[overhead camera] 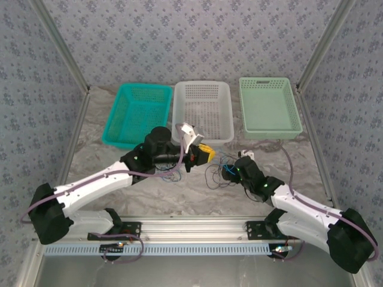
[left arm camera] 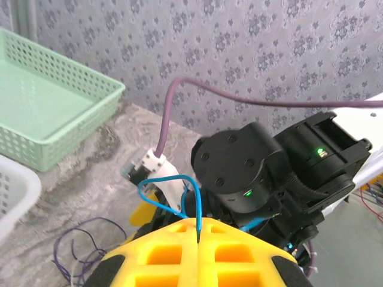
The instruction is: Untangle the cables
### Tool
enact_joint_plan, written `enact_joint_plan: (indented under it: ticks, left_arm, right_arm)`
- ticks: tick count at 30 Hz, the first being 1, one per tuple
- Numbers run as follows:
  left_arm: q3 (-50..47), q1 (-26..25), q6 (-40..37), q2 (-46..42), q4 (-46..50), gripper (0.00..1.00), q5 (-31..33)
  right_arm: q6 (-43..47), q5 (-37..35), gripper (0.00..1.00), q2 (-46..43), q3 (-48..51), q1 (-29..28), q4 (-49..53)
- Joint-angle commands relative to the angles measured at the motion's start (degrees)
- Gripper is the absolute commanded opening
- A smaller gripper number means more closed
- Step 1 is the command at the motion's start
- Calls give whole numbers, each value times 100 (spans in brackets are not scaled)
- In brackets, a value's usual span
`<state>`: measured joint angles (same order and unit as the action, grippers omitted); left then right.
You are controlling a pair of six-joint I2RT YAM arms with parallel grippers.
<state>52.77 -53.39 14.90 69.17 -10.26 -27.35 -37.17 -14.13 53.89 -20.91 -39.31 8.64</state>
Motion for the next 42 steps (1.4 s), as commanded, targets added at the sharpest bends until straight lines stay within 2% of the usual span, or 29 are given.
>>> enact_joint_plan:
  ticks: [1,5,12,14,16,24,29,36,42]
  left_arm:
    - [-89,-23,-235,-360,-51,1,330]
    - [-132,-26,-303,-430,77,1,462]
    - [-153,3,-345,-382,348,1,908]
    - [-148,37,-362,-333,399,1,863]
    - [-141,56,-365,-284,402,1,686]
    - [-132,56,-356,-90,388,1,311]
    - [-214,80,-393,-63,500,1,454]
    - [-279,102,-324,-122,279,1,216]
    - [-277,109,-133,-17,-56,1,-86]
  right_arm:
    - [-322,-131,77,73,25,65,628]
    - [-188,-236,83,-332,-72,69,840]
    - [18,-461,84,-1893,-576,111,1774]
    - [61,-383,84,-2241,-733,150,1885]
    - [465,-198,84,-2397,-935,193,1926]
    - [1292,1272,85,-1671,-1772,299,1372]
    - [1449,2073,85,-1364,-1788,269,908]
    - [1477,2750,83,-1100,-1682,234,482]
    - [1535,2760,78,-545,-1710,135,200]
